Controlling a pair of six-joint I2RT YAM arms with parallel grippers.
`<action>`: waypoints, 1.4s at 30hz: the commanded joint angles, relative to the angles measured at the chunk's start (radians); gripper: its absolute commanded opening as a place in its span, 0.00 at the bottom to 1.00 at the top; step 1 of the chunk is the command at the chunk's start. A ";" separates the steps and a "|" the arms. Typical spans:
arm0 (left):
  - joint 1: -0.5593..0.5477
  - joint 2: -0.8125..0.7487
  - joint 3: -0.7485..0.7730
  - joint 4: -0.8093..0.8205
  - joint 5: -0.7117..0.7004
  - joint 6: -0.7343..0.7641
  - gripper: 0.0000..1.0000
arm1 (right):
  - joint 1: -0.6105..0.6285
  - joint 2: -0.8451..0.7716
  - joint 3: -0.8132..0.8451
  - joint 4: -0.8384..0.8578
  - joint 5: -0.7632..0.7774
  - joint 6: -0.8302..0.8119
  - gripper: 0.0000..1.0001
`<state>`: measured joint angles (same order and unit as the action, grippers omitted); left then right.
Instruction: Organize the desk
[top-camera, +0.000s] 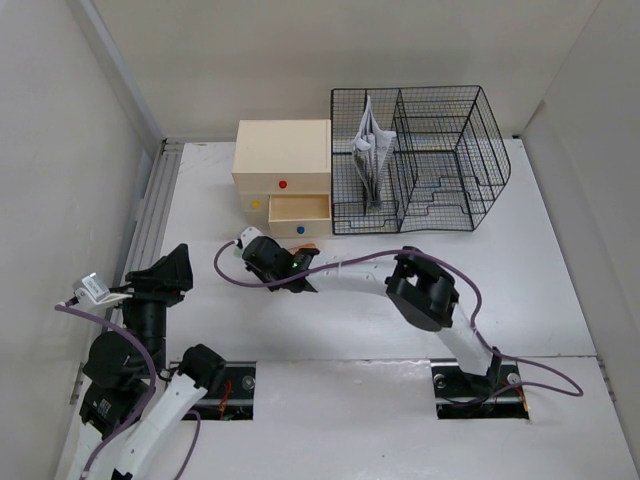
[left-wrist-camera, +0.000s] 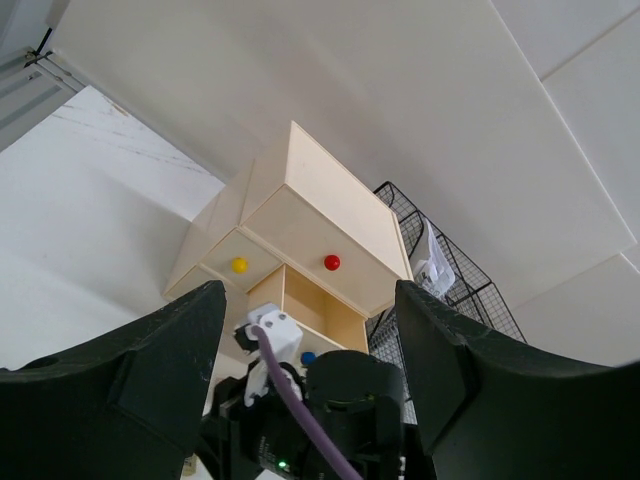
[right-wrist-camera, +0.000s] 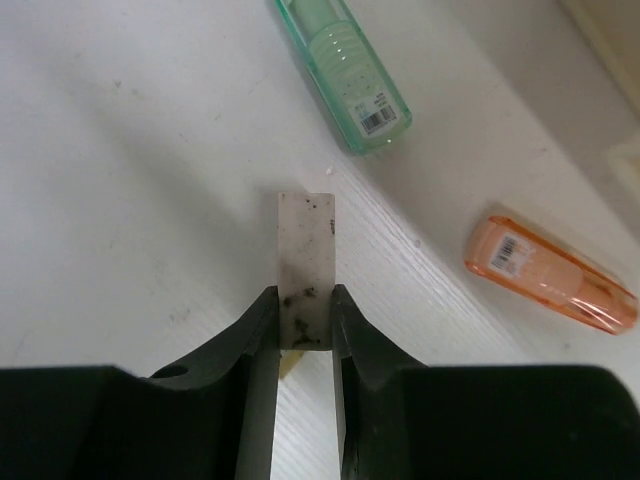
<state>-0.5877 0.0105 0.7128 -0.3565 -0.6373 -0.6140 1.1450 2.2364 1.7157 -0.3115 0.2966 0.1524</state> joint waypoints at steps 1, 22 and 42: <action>-0.003 -0.012 -0.004 0.025 -0.009 0.007 0.66 | 0.004 -0.158 -0.022 0.054 -0.001 -0.057 0.00; -0.003 -0.012 -0.004 0.025 -0.009 0.007 0.66 | -0.043 -0.316 -0.021 0.129 0.389 -0.313 0.00; -0.003 0.006 -0.004 0.025 -0.018 0.007 0.66 | -0.111 -0.392 -0.031 0.104 0.101 -0.286 0.40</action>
<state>-0.5877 0.0105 0.7128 -0.3565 -0.6430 -0.6140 1.0286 1.9396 1.6600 -0.2295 0.5400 -0.1589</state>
